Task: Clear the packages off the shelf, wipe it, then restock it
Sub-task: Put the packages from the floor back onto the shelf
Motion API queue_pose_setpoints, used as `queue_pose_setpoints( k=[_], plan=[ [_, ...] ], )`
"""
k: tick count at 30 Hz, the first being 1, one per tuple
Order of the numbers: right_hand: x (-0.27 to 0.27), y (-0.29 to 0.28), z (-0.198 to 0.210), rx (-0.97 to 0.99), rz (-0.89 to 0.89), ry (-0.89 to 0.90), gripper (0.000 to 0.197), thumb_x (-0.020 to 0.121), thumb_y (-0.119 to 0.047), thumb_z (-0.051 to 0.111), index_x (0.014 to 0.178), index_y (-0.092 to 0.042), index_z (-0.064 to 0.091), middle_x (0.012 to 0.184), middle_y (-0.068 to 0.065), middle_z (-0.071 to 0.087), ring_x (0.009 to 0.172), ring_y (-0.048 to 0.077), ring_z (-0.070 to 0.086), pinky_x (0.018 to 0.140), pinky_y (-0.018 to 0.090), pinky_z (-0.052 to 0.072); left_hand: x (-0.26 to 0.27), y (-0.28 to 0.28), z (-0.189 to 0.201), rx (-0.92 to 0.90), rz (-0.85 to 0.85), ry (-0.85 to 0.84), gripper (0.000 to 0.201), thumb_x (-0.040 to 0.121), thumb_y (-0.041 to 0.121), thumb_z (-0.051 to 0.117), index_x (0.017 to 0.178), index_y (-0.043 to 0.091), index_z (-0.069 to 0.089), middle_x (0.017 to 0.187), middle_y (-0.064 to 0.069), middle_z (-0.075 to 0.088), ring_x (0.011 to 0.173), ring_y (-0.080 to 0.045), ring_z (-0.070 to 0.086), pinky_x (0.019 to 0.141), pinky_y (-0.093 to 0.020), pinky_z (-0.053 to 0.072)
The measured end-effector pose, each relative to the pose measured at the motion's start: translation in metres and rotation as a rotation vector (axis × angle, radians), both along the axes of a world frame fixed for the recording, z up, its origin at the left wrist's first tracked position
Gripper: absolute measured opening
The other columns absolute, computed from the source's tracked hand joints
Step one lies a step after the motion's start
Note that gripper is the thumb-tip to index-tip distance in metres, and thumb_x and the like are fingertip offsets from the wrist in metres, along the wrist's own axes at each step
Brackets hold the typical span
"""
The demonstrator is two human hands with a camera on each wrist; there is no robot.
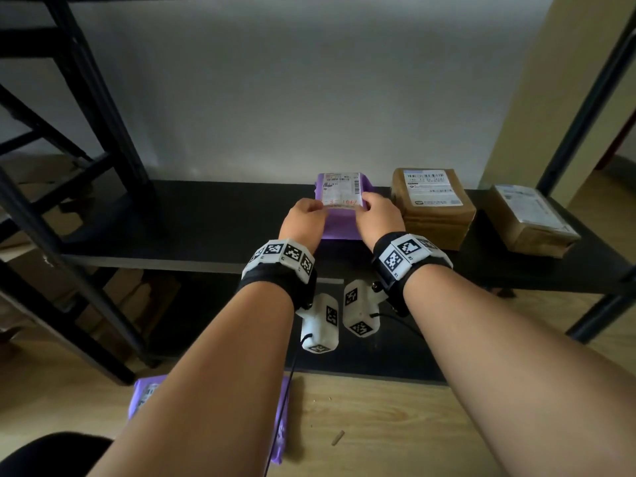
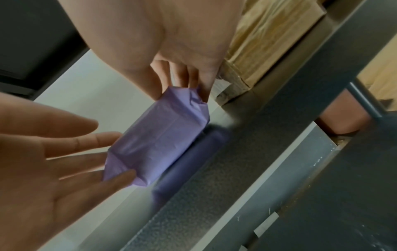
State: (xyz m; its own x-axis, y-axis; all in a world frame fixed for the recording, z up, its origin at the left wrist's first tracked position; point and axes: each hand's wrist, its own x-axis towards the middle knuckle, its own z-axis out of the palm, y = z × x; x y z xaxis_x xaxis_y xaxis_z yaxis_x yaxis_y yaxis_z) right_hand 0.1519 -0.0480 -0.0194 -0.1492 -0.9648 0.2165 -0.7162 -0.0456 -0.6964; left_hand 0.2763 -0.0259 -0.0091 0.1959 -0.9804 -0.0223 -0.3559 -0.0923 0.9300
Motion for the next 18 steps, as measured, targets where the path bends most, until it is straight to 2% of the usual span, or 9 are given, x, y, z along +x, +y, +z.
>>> queue_pose_setpoints(
  k=[2,6,11,13,16,18],
  plan=[
    [0.001,0.002,0.0,-0.008,-0.008,0.005,0.035,0.101,-0.022,0.041,0.132,-0.015,0.055,0.129,0.007,0.061,0.115,0.024,0.059,0.086,0.025,0.043,0.0,0.002,0.001,-0.016,-0.008,-0.01,0.034,0.092,0.016,0.047,0.124,0.018,0.058,0.106,0.002,0.059,0.098,-0.018,0.058,0.088,-0.031,0.049],
    [0.001,0.016,0.001,-0.059,-0.045,0.008,0.039,0.099,-0.022,0.047,0.137,-0.017,0.05,0.131,0.008,0.055,0.117,0.024,0.057,0.095,0.029,0.046,0.005,0.016,0.001,-0.064,0.042,-0.008,0.039,0.09,0.013,0.047,0.127,0.018,0.057,0.109,0.004,0.063,0.084,-0.008,0.057,0.065,-0.018,0.043],
    [0.007,0.051,0.001,-0.221,-0.098,0.021,0.028,0.093,-0.016,0.054,0.121,-0.015,0.059,0.124,0.007,0.055,0.112,0.022,0.057,0.09,0.029,0.053,0.025,0.05,-0.007,-0.09,0.15,-0.106,0.041,0.089,0.012,0.049,0.129,0.017,0.057,0.127,0.0,0.061,0.111,-0.018,0.058,0.082,-0.023,0.041],
    [0.015,0.068,-0.004,-0.253,-0.063,0.026,0.023,0.092,-0.014,0.054,0.114,-0.014,0.06,0.121,0.007,0.056,0.109,0.022,0.059,0.086,0.029,0.054,0.035,0.066,-0.018,-0.077,0.205,-0.156,0.041,0.088,0.009,0.047,0.126,0.019,0.059,0.127,0.0,0.061,0.112,-0.021,0.059,0.084,-0.025,0.045],
    [0.029,0.094,-0.019,-0.241,-0.01,0.023,0.019,0.091,-0.012,0.054,0.109,-0.014,0.062,0.117,0.006,0.058,0.103,0.021,0.061,0.078,0.023,0.048,0.052,0.091,-0.042,-0.038,0.26,-0.205,0.039,0.09,0.007,0.043,0.121,0.021,0.062,0.121,0.001,0.064,0.106,-0.019,0.061,0.079,-0.023,0.042],
    [0.04,0.106,-0.035,-0.203,0.013,0.024,0.019,0.091,-0.012,0.053,0.108,-0.014,0.062,0.114,0.005,0.059,0.099,0.02,0.062,0.075,0.023,0.046,0.067,0.105,-0.06,0.017,0.276,-0.238,0.038,0.091,0.006,0.042,0.118,0.022,0.063,0.119,-0.001,0.065,0.106,-0.021,0.061,0.077,-0.024,0.042]
  ],
)
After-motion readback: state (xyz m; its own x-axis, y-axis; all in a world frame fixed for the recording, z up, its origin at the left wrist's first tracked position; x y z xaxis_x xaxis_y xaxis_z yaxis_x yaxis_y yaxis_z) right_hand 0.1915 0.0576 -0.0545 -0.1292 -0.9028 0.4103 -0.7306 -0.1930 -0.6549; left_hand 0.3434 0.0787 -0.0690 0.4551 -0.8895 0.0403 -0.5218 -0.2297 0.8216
